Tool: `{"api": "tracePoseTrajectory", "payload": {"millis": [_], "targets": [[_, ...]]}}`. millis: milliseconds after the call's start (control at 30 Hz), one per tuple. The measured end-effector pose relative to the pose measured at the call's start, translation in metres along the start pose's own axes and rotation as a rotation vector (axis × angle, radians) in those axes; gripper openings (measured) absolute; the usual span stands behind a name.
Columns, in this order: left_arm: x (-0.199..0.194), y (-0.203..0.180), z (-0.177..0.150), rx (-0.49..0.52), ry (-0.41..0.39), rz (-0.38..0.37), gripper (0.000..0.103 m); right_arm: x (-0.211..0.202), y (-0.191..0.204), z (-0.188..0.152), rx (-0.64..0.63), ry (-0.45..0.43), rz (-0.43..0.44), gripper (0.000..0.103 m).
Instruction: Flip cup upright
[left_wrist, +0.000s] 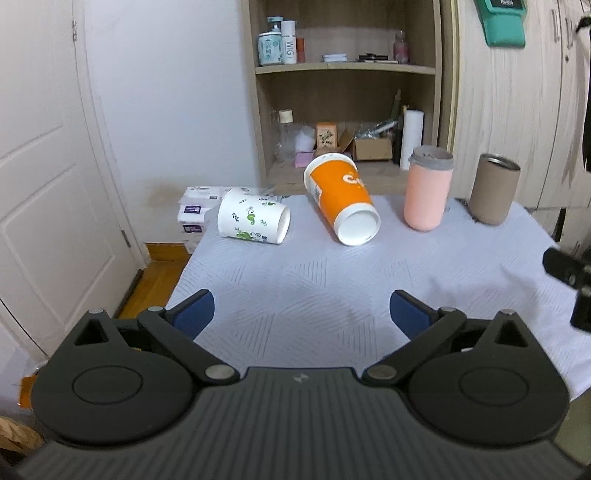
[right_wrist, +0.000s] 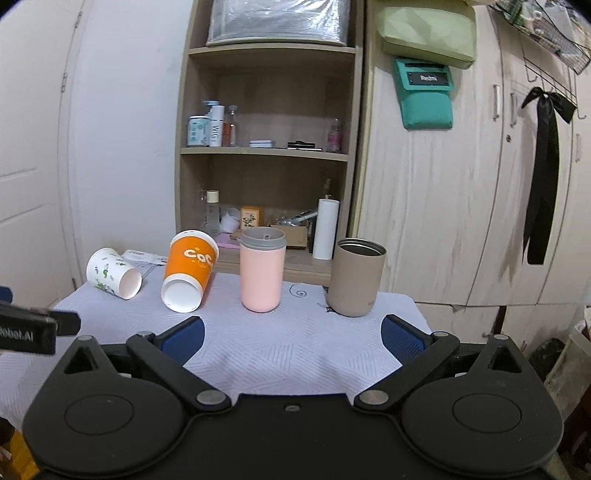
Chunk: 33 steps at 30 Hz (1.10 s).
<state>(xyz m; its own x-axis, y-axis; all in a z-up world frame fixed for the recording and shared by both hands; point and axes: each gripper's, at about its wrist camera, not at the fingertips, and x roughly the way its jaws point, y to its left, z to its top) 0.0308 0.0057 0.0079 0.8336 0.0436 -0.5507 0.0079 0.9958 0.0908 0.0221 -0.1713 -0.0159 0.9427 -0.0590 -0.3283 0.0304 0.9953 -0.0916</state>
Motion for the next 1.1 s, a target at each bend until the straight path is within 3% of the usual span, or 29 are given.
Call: {"api": "tracePoseTrajectory", "payload": {"millis": [300, 667, 1100], "targets": [[-0.0036, -0.0031, -0.0036, 0.0, 0.011, -0.021, 0.103, -0.0035, -0.0017, -0.0011, 0.023, 0.027, -0.036, 0.103], [0.0019, -0.001, -0.0057, -0.003, 0.045, 0.019, 0.103, -0.0055, -0.0005, -0.0008, 0.037, 0.046, -0.05, 0.103], [-0.0033, 0.0035, -0.0067, -0.013, 0.032, 0.03, 0.103, -0.0073, 0.0025, -0.0015, 0.035, 0.044, -0.051, 0.103]]}}
